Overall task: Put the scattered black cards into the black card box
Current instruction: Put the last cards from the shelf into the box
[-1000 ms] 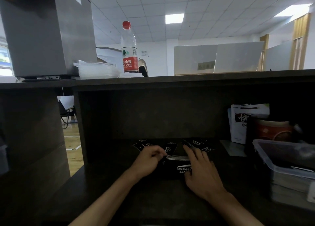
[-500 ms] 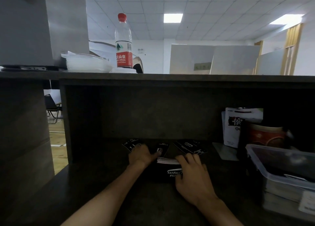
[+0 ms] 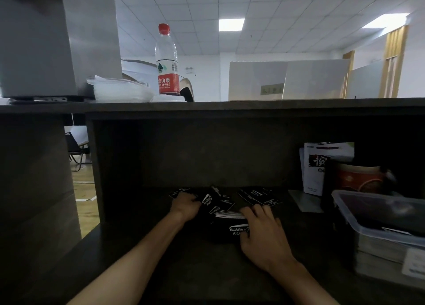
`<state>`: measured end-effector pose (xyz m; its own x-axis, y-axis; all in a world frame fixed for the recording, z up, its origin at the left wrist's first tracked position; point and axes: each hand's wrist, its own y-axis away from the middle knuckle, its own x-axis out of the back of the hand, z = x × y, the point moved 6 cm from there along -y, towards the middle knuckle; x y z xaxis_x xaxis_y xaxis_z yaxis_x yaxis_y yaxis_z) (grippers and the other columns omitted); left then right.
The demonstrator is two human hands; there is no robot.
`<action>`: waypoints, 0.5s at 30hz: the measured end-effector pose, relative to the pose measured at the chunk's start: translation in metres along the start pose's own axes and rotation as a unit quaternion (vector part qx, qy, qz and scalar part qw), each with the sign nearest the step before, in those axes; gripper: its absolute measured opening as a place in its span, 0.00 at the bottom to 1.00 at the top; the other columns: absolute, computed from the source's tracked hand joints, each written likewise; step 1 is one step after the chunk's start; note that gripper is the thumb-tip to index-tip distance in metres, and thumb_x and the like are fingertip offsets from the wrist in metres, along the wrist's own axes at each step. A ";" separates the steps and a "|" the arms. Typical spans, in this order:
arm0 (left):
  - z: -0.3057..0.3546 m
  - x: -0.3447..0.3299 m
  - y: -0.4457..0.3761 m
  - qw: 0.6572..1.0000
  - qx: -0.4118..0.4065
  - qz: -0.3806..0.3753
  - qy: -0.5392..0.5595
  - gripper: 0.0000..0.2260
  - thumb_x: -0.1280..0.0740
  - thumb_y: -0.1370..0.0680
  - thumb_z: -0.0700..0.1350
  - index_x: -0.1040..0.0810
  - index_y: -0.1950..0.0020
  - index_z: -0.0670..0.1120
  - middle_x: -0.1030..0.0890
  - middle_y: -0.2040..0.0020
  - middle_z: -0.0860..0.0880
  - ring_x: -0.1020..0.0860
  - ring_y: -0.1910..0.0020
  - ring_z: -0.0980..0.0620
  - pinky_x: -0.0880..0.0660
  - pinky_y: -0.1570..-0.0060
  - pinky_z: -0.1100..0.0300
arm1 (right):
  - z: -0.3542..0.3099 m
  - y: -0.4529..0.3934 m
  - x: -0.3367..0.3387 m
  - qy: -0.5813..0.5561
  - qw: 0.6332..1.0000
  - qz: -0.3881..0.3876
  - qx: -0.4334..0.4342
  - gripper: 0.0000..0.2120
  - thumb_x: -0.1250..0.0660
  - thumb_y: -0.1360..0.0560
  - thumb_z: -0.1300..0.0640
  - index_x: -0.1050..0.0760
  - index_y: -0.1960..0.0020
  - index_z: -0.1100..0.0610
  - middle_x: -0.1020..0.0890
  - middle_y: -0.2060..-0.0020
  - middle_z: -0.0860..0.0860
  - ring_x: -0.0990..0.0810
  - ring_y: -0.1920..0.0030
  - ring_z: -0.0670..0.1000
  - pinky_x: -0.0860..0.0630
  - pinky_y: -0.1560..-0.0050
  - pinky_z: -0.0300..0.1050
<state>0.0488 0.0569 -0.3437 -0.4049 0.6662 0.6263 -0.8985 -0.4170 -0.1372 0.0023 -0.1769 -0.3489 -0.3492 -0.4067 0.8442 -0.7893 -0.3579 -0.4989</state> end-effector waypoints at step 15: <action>0.025 -0.014 0.037 0.991 -0.059 -0.114 0.048 0.20 0.42 0.18 0.56 0.16 0.52 0.45 0.16 0.53 0.48 0.18 0.51 0.51 0.25 0.53 0.60 | -0.001 0.000 0.000 -0.003 1.000 -0.004 0.028 0.29 0.38 0.24 0.51 0.41 0.25 0.42 0.35 0.33 0.44 0.39 0.32 0.47 0.31 0.34 0.47</action>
<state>0.0257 0.0172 -0.3384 -0.1977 0.7934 0.5757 -0.9798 -0.1769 -0.0927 0.0018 -0.1758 -0.3483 -0.3403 -0.4095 0.8465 -0.7619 -0.4075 -0.5034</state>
